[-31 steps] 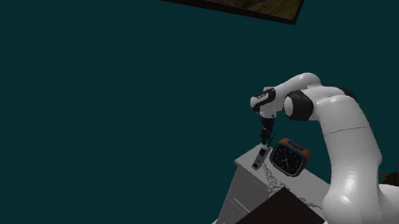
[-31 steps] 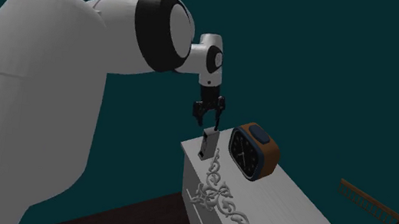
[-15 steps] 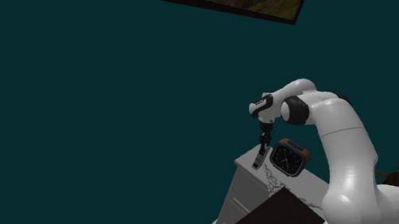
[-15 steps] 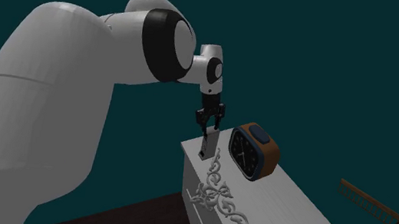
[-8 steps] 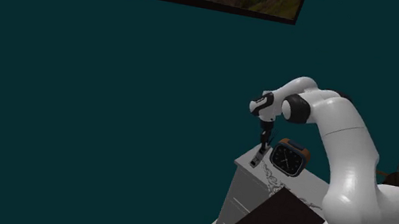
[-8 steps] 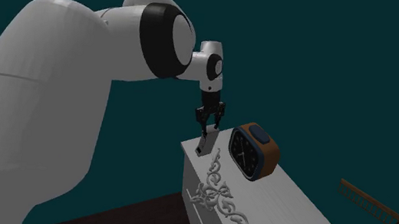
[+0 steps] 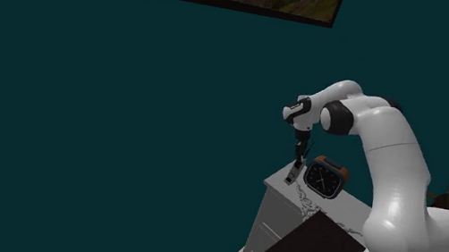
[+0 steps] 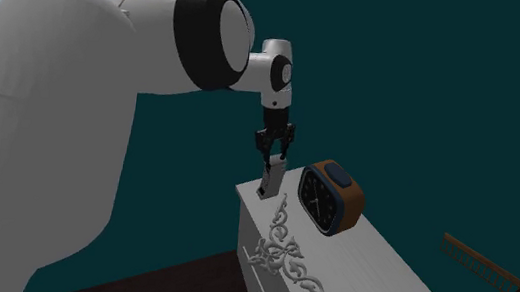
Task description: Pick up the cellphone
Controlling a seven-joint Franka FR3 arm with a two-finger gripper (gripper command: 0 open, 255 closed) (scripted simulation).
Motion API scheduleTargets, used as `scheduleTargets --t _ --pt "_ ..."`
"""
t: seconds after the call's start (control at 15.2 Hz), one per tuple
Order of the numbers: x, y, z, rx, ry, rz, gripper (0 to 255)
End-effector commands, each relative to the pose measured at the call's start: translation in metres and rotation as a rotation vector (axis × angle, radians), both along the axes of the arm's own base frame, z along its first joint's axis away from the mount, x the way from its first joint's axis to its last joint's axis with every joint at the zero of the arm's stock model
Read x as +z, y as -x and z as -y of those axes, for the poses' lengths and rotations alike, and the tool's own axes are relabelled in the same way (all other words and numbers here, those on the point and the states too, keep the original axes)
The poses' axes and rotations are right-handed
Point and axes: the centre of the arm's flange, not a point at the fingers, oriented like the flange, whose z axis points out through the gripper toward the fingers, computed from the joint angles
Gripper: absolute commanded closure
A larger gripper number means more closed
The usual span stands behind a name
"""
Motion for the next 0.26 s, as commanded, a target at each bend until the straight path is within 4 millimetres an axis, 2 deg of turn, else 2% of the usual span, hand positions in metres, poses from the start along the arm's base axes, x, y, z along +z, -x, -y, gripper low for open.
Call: scheduleTargets --t 0.0,0.2 --pt "0.0183 -0.0042 -0.0007 0.005 0.008 0.016 255" --pt "0.0244 -0.0042 -0.0007 0.005 0.008 0.016 255"
